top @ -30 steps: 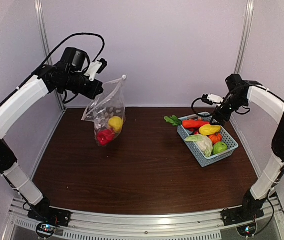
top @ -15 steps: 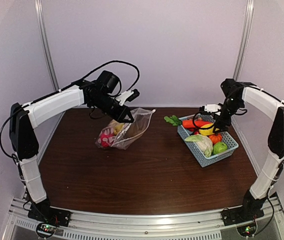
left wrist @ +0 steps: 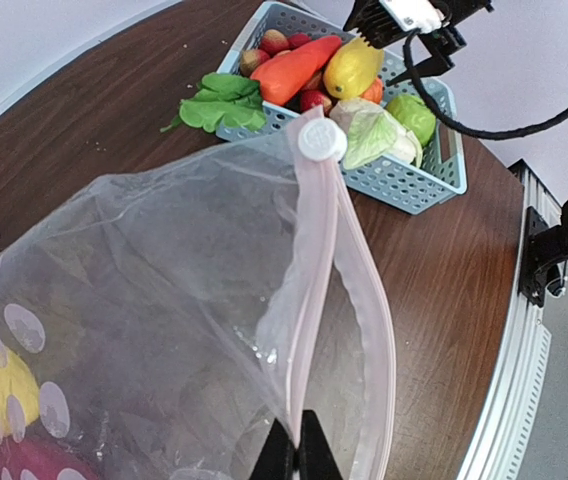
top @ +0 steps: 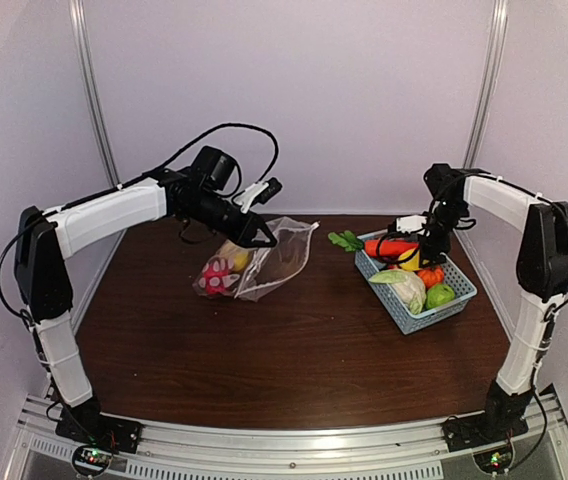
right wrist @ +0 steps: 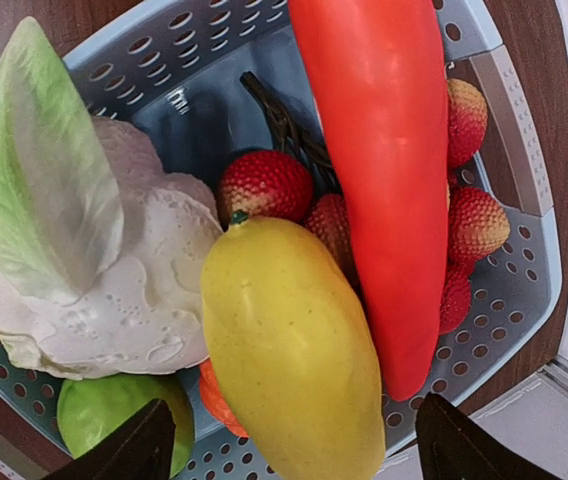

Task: Place the food in the zip-top bag and seal the zipper
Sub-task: Pick up the fake fruit from the bin.

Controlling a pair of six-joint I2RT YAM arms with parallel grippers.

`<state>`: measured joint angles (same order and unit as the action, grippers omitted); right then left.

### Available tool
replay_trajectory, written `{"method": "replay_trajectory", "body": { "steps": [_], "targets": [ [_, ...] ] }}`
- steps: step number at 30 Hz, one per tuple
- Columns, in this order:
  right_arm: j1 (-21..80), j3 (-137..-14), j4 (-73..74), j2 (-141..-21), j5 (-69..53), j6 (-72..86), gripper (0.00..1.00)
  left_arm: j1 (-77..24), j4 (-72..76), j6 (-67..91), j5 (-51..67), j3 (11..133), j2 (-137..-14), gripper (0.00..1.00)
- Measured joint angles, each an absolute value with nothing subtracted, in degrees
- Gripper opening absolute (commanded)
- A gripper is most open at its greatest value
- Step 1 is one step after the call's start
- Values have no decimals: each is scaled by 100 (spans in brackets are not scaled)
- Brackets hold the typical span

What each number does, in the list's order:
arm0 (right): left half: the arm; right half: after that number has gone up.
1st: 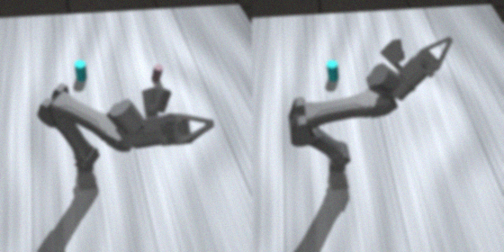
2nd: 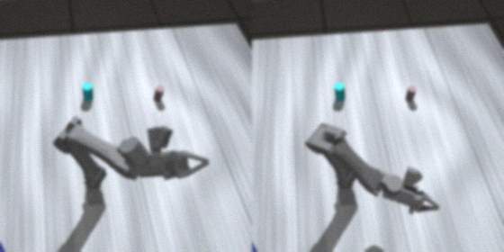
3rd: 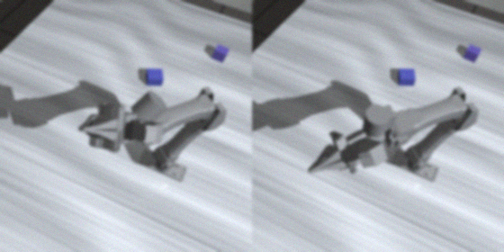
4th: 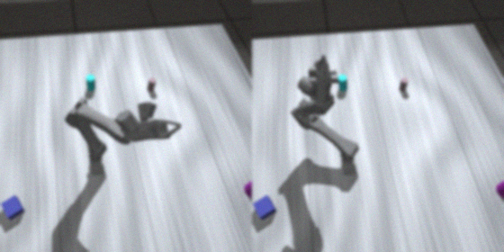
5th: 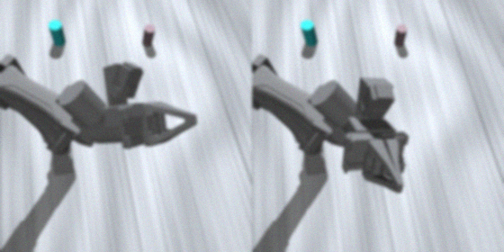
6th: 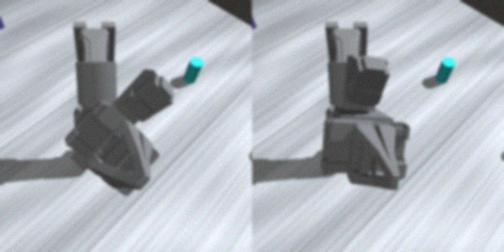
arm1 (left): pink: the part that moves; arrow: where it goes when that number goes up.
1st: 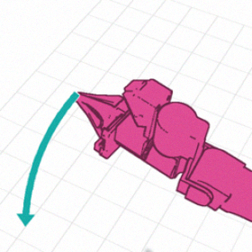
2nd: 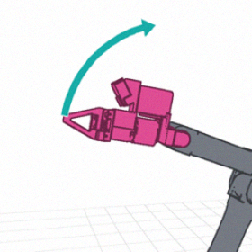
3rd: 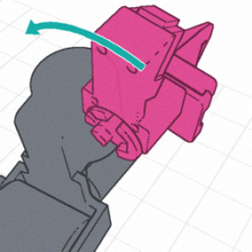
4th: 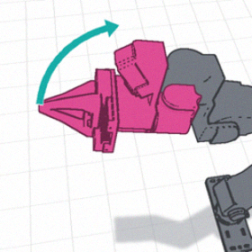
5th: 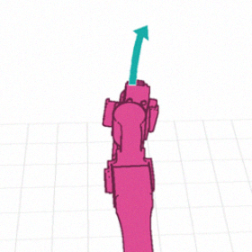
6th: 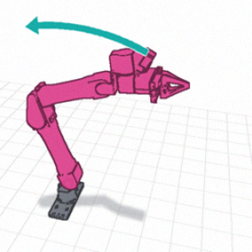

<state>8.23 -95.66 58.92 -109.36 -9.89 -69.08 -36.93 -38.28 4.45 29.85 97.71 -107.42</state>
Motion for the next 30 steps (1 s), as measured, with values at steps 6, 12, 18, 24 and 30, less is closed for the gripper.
{"method": "replay_trajectory", "body": {
  "steps": [6, 12, 18, 24, 30],
  "targets": [
    [947, -9671, 5789, -11142, -696, -6936, 85, -3618, -3640, 502, 3111, 9581, -10630, 0],
    [1055, -9671, 5741, -11271, -438, -7028, 84, -3594, -3579, 508, 3114, 9498, -10562, 0],
    [1059, -9671, 5736, -11338, -233, -7061, 78, -3583, -3546, 508, 3114, 9424, -10447, 0],
    [1059, -9581, 5599, -11336, -119, -7057, 61, -3573, -3505, 508, 3114, 9404, -10444, 0],
    [1059, -9415, 5426, -11275, -8, -7070, 51, -3573, -3448, 510, 3114, 9373, -10444, 0]
  ]
}}
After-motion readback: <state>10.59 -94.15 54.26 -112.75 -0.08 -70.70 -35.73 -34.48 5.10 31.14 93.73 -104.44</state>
